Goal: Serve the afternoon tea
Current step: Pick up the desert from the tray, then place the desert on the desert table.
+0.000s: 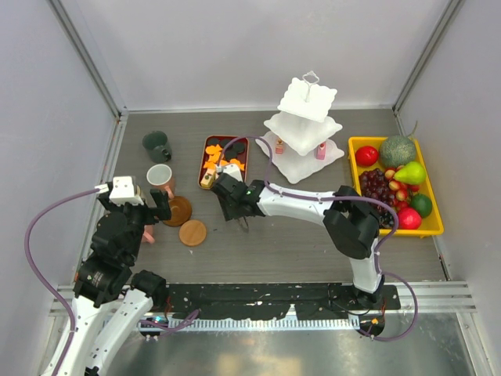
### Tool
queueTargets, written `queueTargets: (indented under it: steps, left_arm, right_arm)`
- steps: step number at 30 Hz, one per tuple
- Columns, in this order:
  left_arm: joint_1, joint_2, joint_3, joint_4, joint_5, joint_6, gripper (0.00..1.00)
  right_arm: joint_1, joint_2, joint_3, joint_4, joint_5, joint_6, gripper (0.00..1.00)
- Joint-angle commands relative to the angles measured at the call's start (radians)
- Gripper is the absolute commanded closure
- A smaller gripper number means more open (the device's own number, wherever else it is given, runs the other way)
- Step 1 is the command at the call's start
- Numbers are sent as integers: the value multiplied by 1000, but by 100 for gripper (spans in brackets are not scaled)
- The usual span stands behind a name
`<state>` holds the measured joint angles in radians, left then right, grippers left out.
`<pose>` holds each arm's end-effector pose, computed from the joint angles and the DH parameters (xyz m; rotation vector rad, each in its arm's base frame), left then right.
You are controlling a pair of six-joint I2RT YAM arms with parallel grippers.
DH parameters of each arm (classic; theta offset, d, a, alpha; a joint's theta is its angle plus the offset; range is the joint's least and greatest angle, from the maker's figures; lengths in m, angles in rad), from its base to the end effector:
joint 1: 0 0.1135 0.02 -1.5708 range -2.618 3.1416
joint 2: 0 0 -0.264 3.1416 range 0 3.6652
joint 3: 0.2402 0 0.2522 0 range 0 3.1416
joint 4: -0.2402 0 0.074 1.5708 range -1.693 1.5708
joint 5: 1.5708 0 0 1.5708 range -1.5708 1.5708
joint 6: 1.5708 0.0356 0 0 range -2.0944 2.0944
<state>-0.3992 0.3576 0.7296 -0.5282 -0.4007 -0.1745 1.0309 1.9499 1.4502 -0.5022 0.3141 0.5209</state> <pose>0.0833 -0.0201 0.3342 -0.1020 1.7121 -0.0796 0.2251 0.3542 0.2032 -0.5212 2.4608 0.2305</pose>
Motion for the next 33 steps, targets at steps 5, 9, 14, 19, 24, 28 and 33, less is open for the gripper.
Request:
queueTargets:
  steps: [5, 9, 14, 19, 24, 28, 33]
  left_arm:
    - [-3, -11, -4, 46, -10, 10, 1]
    - [-3, -12, -4, 45, -10, 10, 1]
    - [-3, -12, -4, 48, -10, 10, 1]
    - [-3, -9, -4, 48, -9, 10, 1]
    - [-3, -8, -4, 47, -9, 10, 1]
    - [-3, -6, -2, 48, -9, 10, 1]
    - [-3, -3, -4, 48, -4, 10, 1]
  right_arm:
    - [3, 37, 102, -30, 48, -4, 48]
    - [3, 6, 87, -30, 63, -10, 53]
    - [4, -42, 67, -42, 97, -24, 60]
    - [4, -115, 42, -44, 118, -47, 64]
    - [5, -193, 10, -50, 144, -84, 65]
    - [-8, -268, -34, -65, 171, -122, 65]
    - [-52, -353, -141, -67, 184, -159, 66]
